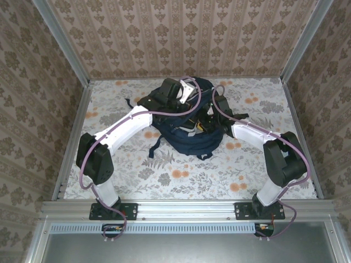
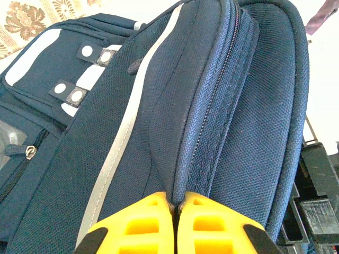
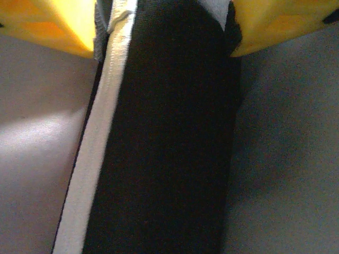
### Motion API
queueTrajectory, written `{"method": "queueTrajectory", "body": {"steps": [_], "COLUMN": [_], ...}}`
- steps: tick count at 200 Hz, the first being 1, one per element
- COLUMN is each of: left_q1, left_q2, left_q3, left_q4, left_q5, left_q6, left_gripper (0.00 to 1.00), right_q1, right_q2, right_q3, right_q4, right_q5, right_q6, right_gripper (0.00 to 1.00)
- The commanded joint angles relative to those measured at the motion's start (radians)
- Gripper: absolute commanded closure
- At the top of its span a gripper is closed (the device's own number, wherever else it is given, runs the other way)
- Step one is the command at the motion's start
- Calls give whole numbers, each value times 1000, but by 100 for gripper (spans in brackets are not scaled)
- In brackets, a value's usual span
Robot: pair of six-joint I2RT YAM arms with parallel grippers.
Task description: Pack books, pencil case, and school supplies into a backpack
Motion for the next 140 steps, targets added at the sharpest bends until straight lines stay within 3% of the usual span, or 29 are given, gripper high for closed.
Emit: {"method": "queueTrajectory", "body": {"steps": [1,29,51,88,140], "left_q1": [2,9,20,39,46], "left_q2": [-27,-18,-7,37,127], "left_q3": [50,59,61,83,147], "left_q4": [60,53,59,66,79], "left_q5": [67,81,105,159,239], "left_q6": [-44,-60,-86,-119,-148], "left_gripper": [100,100,100,100,100], "right_q1": [8,11,9,-15,-96], "right_q2": [23,85,117,37,-241], "right_q3": [-13,5,14,-71,-271], "right_q4": [148,292,357,271,7], "right_q5": [-44,-35,-22,8,85], "right_q6": [71,142,161,127,55], "right_gripper": [43,49,47,27,22]}}
